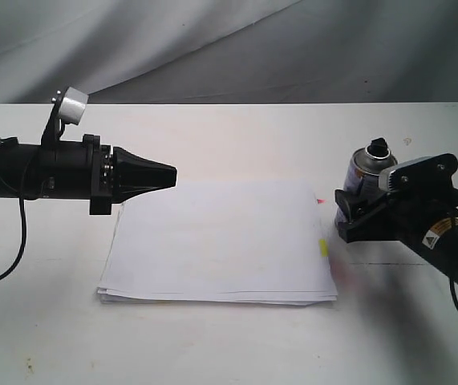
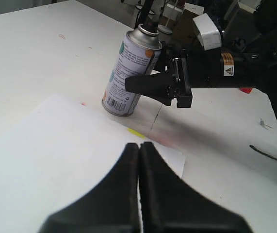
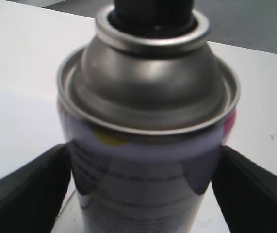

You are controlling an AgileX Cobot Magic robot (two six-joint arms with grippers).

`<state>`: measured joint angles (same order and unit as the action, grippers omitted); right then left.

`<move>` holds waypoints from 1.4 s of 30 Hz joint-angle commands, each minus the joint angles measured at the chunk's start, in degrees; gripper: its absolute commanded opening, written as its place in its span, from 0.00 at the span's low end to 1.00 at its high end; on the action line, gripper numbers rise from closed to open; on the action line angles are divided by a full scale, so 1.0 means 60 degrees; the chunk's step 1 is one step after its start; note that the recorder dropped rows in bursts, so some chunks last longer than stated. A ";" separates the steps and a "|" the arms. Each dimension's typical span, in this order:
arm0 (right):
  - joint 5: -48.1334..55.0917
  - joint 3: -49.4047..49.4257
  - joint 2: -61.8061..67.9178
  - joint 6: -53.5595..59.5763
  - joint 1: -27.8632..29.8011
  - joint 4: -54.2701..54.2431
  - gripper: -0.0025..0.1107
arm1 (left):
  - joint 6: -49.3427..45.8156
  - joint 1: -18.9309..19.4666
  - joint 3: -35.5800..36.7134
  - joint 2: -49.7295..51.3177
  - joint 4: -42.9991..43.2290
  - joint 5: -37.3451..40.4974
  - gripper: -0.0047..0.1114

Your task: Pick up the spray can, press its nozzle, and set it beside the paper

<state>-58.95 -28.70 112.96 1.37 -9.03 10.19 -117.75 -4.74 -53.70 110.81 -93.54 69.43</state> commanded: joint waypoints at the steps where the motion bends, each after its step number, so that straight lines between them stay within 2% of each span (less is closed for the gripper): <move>1: -0.0149 -0.0011 -0.0083 0.0050 0.0072 -0.0040 0.68 | 0.0062 0.0015 0.0056 -0.0085 -0.0023 0.0088 0.04; 6: -0.0449 -0.0011 -0.0126 0.0050 0.0072 -0.0040 0.68 | 0.0038 0.0015 0.0056 -0.0085 -0.0076 0.0088 0.04; 12: -0.0568 0.0239 -0.1035 0.0050 0.0072 0.0189 0.68 | -0.0119 0.0015 -0.0040 -0.0553 -0.0847 0.0088 0.04; 21: -0.0307 0.0810 -0.4337 -0.0124 0.0072 0.0362 0.68 | 0.0428 0.0015 -0.0219 -0.3484 -0.1068 0.0088 0.04; 25: 0.1732 0.0817 -0.6848 -0.0919 0.0024 0.1289 0.67 | 0.1004 0.0015 -0.0219 -0.5503 -0.1068 0.0088 0.04; 30: 0.4185 0.0817 -1.0231 -0.1082 -0.0572 0.1290 0.66 | 0.2179 0.0015 -0.0219 -0.8388 -0.0928 0.0088 0.04; 33: 0.5938 0.0817 -1.2613 -0.1133 -0.0842 0.1123 0.63 | 0.3565 0.0015 -0.0200 -1.0034 -0.0438 0.0088 0.04; 38: 0.8941 0.0817 -1.6221 -0.1235 -0.0930 0.0835 0.63 | 0.4594 0.0015 -0.0200 -1.2636 0.0000 -0.1022 0.04; 42: 1.0807 0.0802 -1.8827 -0.1235 -0.0930 0.0781 0.56 | 0.5631 0.0015 -0.0200 -1.4267 0.0232 -0.2001 0.04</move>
<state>-2.73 -24.14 7.61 -5.92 -14.42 15.53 -88.47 -4.74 -54.77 31.07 -93.25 61.61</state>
